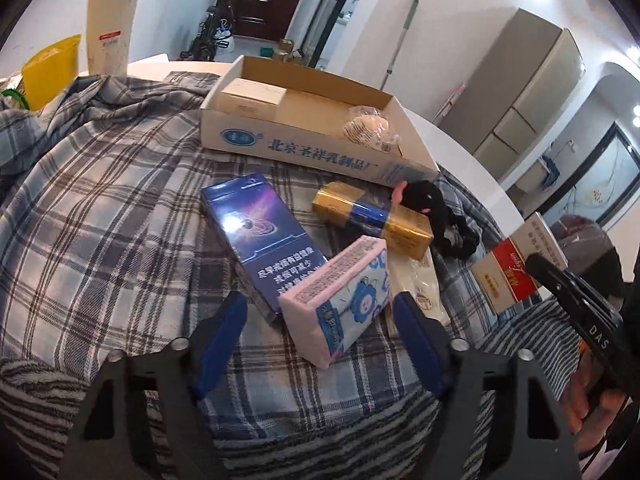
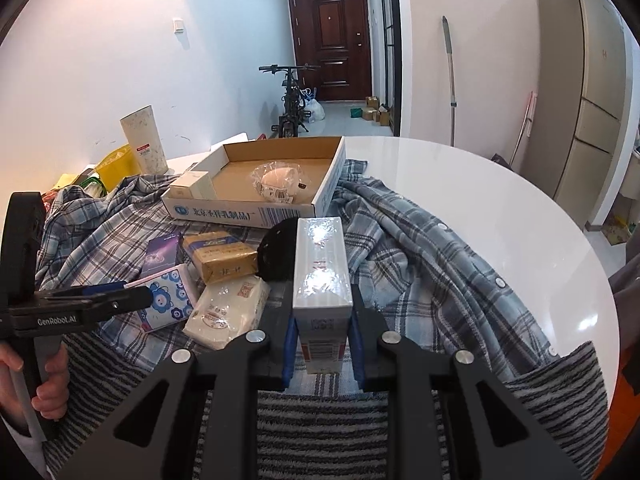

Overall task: Organize objects
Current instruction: 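Grasp the pink wrapped bar with the left gripper while the right gripper holds the pack, then carry the pink bar with the left gripper toward the cardboard box while the right gripper carries the pack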

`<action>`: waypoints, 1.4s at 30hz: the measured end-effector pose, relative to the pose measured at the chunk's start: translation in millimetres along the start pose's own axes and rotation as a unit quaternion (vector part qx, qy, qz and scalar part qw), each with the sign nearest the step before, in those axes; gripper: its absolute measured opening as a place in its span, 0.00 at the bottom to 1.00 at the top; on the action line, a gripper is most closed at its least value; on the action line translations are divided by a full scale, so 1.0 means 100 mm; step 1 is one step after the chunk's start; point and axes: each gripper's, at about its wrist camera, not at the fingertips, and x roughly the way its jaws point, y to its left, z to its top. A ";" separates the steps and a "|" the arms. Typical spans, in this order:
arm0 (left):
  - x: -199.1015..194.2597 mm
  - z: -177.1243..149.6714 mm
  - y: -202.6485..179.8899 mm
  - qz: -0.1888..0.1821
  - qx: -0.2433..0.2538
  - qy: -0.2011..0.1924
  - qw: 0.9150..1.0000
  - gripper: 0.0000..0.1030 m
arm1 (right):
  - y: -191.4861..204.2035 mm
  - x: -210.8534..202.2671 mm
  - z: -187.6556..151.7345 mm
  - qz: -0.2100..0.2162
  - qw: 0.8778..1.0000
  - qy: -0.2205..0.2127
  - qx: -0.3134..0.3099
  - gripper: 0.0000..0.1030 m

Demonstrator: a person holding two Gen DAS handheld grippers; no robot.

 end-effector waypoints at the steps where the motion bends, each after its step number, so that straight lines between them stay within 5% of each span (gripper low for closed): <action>1: -0.02 0.01 -0.02 0.004 0.005 -0.008 1.000 0.74 | 0.00 0.01 0.00 0.001 1.000 0.001 0.000 0.20; 7: 0.04 0.10 -0.03 0.017 0.022 -0.006 1.000 0.72 | -0.02 0.02 0.00 0.002 1.000 -0.003 -0.001 0.20; 11: 0.09 0.05 -0.04 0.009 0.020 0.009 1.000 0.42 | -0.10 0.02 0.02 -0.007 1.000 0.001 0.005 0.20; 18: -0.03 -0.07 -0.27 -0.022 0.062 0.010 0.998 0.22 | -0.08 -0.05 0.00 -0.005 1.000 -0.001 0.007 0.20; 34: 0.30 -0.07 -0.60 0.015 0.113 0.048 0.992 0.21 | -0.09 -0.06 -0.07 0.003 1.000 0.013 0.004 0.20; 42: -0.15 -0.05 -0.68 0.036 0.125 -0.034 0.991 0.19 | -0.14 -0.12 -0.02 -0.002 1.000 0.003 0.007 0.20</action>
